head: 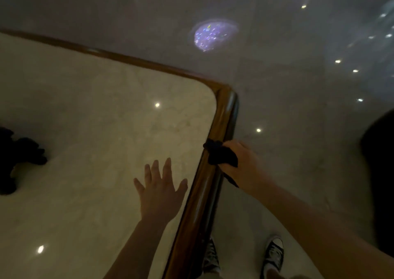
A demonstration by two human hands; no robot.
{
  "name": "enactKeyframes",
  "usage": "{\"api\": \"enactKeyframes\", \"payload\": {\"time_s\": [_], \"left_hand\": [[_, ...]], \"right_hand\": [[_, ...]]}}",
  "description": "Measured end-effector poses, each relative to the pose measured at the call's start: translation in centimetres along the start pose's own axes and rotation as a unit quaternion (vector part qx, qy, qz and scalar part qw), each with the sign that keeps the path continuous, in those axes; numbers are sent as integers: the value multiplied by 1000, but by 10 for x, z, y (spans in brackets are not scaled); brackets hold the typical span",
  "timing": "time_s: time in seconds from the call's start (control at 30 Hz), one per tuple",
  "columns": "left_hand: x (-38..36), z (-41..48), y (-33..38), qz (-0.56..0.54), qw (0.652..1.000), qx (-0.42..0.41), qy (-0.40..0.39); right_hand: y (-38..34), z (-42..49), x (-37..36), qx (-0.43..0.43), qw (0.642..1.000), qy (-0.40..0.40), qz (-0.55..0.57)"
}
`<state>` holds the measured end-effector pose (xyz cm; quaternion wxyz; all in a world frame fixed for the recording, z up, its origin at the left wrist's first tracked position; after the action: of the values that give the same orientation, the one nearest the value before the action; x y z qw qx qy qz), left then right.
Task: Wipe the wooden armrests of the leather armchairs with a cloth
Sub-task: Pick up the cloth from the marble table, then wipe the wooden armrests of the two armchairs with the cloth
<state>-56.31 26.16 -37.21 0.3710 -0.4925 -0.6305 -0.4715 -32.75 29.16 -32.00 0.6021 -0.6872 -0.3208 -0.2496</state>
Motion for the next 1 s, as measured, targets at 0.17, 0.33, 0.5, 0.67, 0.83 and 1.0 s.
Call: {"api": "enactKeyframes", "payload": {"time_s": [0.17,0.33,0.5,0.67,0.83,1.0], "left_hand": [[42,2,76,22,993,-109,37],[60,2,161,46,980,-190,31],[56,-14,250,66,965,-255,22],[38,-48,341,90,944,-316,21],[12,-75,430,83,925,-370,14],[-17,-102,518,80,903,-422,-12]], "right_hand": [[24,-53,76,-72,993,88,24],[62,-104,141,-139,981,134,32],[110,-152,193,-178,969,170,19],[164,-206,240,-231,948,219,3],[227,-259,286,-267,925,269,4],[274,-320,330,-310,895,321,11]]}}
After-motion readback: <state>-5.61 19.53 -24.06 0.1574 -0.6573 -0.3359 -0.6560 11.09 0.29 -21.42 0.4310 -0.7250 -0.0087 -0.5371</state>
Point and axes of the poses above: each hand's wrist, its own z-axis towards the middle knuckle, its own x-axis out of the back of the hand, y = z × x, the point moved 2 cm from there along z, towards the middle knuckle, and after that the axes turned 3 degrees about -x, right-handed, at the moved point
